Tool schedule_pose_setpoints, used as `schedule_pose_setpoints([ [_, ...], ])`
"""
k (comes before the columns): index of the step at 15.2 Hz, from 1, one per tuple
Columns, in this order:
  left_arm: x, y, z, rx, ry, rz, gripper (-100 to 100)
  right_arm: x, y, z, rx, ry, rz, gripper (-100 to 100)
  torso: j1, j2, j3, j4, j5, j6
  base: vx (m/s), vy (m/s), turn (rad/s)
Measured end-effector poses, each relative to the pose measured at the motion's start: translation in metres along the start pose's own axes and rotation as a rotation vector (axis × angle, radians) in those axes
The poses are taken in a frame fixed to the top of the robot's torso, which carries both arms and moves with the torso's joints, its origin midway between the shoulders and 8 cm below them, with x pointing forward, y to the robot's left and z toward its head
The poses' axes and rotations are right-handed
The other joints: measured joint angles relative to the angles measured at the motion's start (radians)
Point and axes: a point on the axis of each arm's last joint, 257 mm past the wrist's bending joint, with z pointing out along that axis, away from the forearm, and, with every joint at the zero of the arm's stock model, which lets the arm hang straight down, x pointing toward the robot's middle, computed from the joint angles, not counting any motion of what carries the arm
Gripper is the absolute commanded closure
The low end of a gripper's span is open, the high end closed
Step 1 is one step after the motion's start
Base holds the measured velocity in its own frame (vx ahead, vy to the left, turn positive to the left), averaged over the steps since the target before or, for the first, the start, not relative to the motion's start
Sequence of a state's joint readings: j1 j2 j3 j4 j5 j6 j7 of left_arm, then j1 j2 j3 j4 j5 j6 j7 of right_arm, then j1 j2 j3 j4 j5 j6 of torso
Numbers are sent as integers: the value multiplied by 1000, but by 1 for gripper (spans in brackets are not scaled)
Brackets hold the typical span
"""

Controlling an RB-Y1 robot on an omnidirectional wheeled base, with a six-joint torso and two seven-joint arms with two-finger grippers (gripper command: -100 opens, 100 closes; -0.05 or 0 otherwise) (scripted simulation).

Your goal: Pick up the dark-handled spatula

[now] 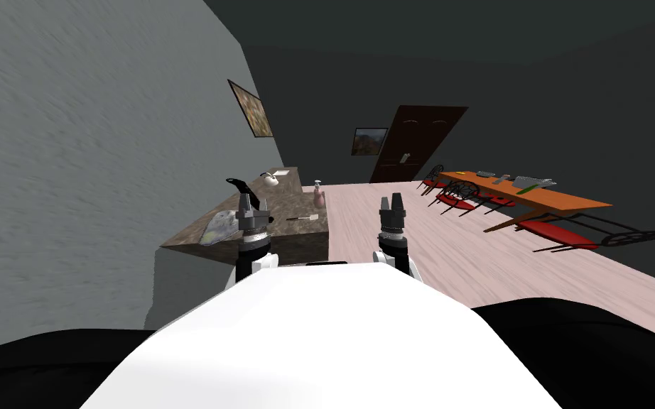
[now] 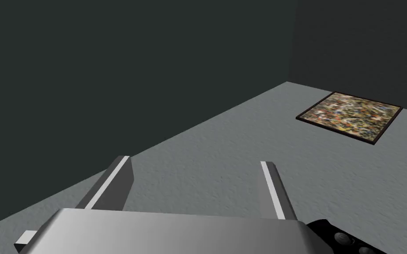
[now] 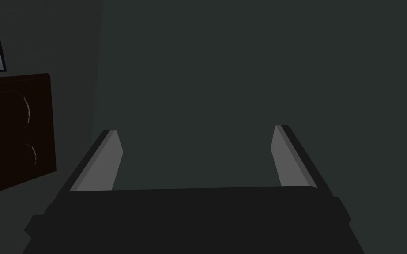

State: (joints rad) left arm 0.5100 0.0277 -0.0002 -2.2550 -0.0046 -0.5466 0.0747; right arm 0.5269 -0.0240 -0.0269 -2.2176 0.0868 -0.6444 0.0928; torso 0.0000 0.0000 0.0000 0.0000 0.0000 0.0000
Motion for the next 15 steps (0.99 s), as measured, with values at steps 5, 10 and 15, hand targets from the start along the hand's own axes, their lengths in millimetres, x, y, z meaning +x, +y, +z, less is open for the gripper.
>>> schedule_pose_setpoints([
  [5,2,15,5,-50,61,35,-100,0,0,0,0,0,0,0,-5,1,1,0,-1,0,-14,-66,-34],
  [10,-4,36,10,-130,95,78,-100,0,0,0,0,0,0,0,-7,0,0,0,-2,0,-7,-90,-34],
  [15,-16,63,12,-222,105,121,-100,0,0,0,0,0,0,0,-6,0,0,0,-1,0,-3,-81,-35],
])
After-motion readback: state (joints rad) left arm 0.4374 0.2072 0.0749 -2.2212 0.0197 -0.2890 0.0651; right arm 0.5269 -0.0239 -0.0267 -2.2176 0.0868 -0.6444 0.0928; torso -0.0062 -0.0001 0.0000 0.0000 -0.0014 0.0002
